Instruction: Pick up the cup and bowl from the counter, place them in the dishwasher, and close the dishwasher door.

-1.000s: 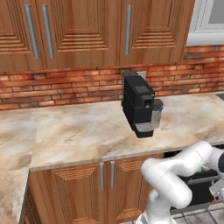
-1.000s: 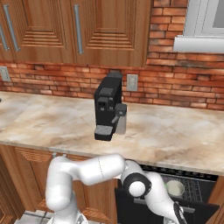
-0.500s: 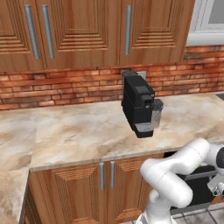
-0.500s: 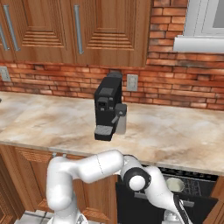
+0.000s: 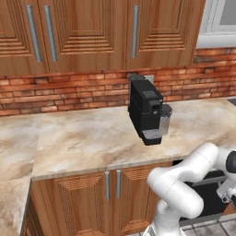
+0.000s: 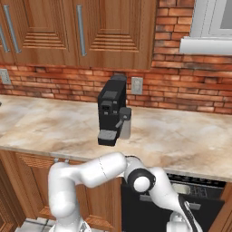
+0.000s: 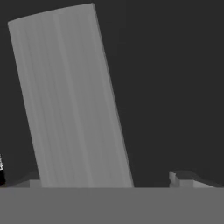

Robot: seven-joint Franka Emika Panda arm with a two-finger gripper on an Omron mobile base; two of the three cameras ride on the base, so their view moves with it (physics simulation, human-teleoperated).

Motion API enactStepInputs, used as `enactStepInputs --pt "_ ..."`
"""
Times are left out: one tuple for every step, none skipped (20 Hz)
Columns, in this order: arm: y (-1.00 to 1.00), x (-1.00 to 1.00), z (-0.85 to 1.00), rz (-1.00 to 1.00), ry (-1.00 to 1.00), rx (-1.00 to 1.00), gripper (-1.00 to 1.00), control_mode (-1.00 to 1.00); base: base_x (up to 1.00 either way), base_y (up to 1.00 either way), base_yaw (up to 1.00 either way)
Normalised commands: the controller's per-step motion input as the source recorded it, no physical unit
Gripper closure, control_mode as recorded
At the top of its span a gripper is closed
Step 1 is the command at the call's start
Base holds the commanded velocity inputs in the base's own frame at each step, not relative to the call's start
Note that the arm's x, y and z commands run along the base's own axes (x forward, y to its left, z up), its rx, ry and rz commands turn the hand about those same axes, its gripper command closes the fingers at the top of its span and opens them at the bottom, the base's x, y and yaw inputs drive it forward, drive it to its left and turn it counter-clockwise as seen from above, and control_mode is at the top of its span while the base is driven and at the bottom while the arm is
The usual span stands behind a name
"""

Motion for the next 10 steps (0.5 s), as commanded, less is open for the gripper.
enactStepInputs --pt "0.00 0.65 0.00 -0.14 -0.17 -0.26 -1.00 -1.00 0.00 0.00 0.00" --pt "0.00 0.70 0.00 -0.14 -0.17 -0.27 -1.00 -1.00 0.00 0.00 0.00" --pt "0.00 0.72 0.00 -0.14 -0.17 -0.28 -1.00 -1.00 0.00 0.00 0.00" --pt "0.00 0.77 0.00 -0.14 -0.16 -0.28 -1.00 -1.00 0.00 0.00 0.00" --pt "0.00 0.81 0.00 -0.15 -0.15 -0.30 -1.00 -1.00 0.00 0.00 0.00" --pt "0.00 0.84 0.00 -0.15 -0.15 -0.31 -1.00 -1.00 0.00 0.00 0.00" --pt "0.00 0.83 0.00 -0.15 -0.15 -0.31 -1.00 -1.00 0.00 0.00 0.00" --pt "0.00 0.81 0.00 -0.15 -0.15 -0.31 -1.00 -1.00 0.00 0.00 0.00" --pt "0.00 0.81 0.00 -0.15 -0.15 -0.31 -1.00 -1.00 0.00 0.00 0.00" --pt "0.00 0.75 0.00 -0.15 -0.15 -0.30 -1.00 -1.00 0.00 0.00 0.00"
